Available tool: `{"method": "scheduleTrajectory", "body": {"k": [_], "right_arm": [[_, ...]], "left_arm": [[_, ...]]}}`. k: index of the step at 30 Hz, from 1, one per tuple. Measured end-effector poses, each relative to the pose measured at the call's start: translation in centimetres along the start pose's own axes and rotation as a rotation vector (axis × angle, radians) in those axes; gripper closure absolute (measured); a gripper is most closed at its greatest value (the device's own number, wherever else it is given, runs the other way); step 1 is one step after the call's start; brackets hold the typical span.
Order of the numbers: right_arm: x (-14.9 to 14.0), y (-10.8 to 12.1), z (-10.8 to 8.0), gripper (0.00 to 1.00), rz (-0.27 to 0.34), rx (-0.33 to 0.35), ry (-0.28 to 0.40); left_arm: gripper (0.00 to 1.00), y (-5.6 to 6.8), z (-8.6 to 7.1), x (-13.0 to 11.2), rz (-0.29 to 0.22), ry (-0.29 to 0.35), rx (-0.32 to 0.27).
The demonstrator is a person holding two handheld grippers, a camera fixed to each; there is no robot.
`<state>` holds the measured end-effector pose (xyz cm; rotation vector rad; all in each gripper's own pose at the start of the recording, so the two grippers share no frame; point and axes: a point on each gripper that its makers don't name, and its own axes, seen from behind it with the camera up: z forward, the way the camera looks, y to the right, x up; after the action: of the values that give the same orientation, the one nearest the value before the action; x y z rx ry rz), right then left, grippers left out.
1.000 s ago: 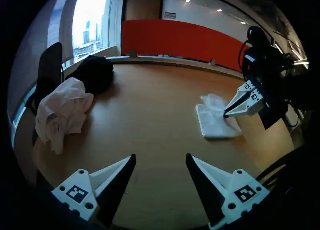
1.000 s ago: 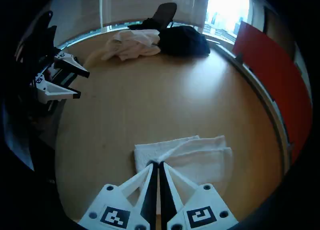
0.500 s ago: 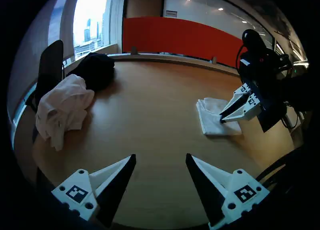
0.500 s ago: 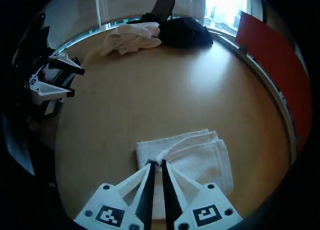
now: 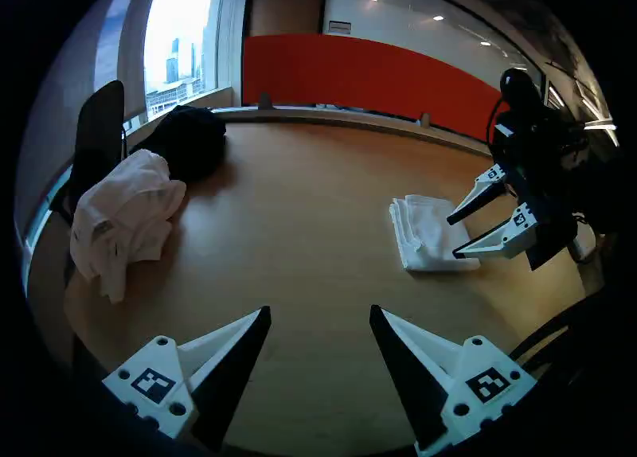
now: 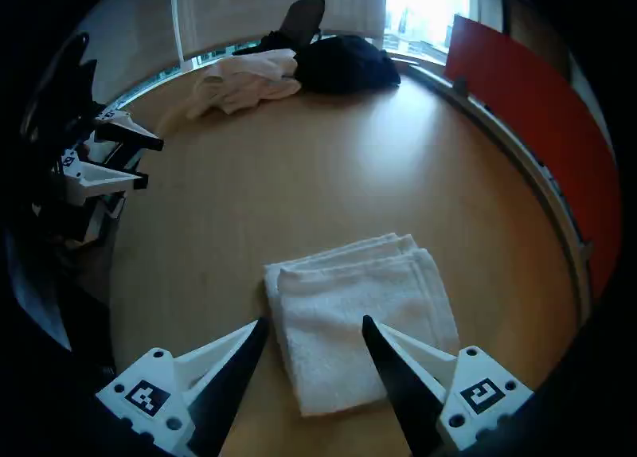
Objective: Fold towel
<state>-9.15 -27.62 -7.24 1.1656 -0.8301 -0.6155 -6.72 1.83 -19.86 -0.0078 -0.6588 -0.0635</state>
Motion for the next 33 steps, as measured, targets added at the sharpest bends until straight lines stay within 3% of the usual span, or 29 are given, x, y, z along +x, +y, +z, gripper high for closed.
{"method": "scheduleTrajectory", "body": {"k": [17, 33], "right_arm": [[-4.2, 0.3, -2.1, 0.09, 0.106, -0.076, -0.024], [-7.4, -0.7, -2.1, 0.12, 0.152, -0.111, -0.069]], "left_arm": [[0.08, 0.4, 0.3, 0.2, 0.012, -0.001, -0.012], [0.08, 0.6, 0.3, 0.3, 0.017, 0.002, -0.018]]}}
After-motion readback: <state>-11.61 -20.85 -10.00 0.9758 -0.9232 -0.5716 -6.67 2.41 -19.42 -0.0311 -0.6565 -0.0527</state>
